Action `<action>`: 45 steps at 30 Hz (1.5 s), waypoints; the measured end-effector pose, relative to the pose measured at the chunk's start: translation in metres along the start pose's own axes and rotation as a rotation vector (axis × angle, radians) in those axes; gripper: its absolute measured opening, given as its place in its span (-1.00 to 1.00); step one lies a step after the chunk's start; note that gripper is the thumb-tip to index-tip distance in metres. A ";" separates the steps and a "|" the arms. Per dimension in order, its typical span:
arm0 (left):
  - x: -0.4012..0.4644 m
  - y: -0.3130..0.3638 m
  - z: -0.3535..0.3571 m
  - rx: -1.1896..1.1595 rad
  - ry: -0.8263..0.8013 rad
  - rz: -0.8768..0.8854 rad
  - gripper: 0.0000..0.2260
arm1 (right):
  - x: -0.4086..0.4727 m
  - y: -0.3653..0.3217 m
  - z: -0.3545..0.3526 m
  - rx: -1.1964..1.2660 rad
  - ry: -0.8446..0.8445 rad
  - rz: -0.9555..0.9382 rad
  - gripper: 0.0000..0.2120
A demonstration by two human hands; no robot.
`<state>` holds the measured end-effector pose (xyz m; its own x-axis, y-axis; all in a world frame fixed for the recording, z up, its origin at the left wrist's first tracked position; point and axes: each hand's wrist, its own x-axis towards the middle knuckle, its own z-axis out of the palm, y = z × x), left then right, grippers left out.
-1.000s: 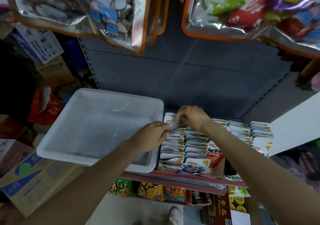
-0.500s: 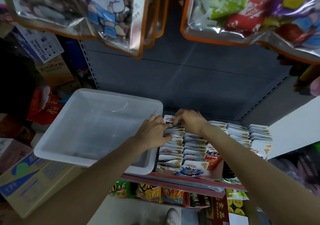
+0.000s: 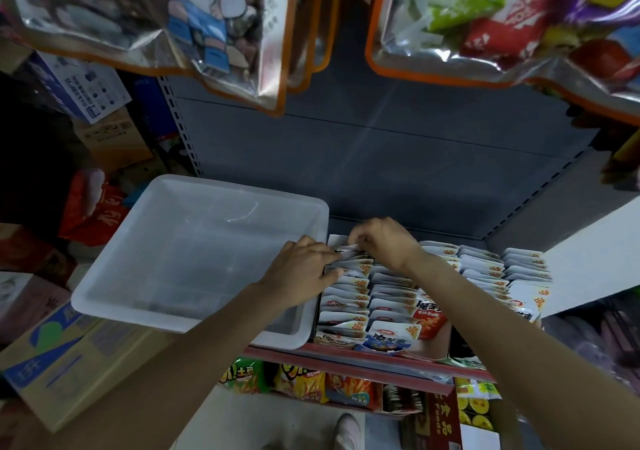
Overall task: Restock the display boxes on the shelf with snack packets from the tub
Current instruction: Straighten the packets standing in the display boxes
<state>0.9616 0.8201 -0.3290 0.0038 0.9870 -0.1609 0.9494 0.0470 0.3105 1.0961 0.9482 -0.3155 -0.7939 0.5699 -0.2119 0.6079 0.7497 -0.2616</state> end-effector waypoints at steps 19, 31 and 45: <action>-0.003 0.001 0.000 0.020 0.160 0.050 -0.68 | 0.000 -0.015 -0.016 -0.426 0.079 -0.048 -0.79; 0.008 0.002 0.014 0.034 0.306 0.034 -0.77 | -0.003 -0.004 -0.023 -0.080 -0.159 0.017 -0.72; -0.001 0.006 0.004 0.076 0.388 0.125 -0.68 | -0.012 -0.020 -0.014 -0.330 0.020 -0.008 -0.84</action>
<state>0.9690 0.8191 -0.3307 0.0158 0.9699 0.2429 0.9696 -0.0742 0.2330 1.0927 0.9308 -0.2950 -0.8006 0.5679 -0.1912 0.5686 0.8207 0.0564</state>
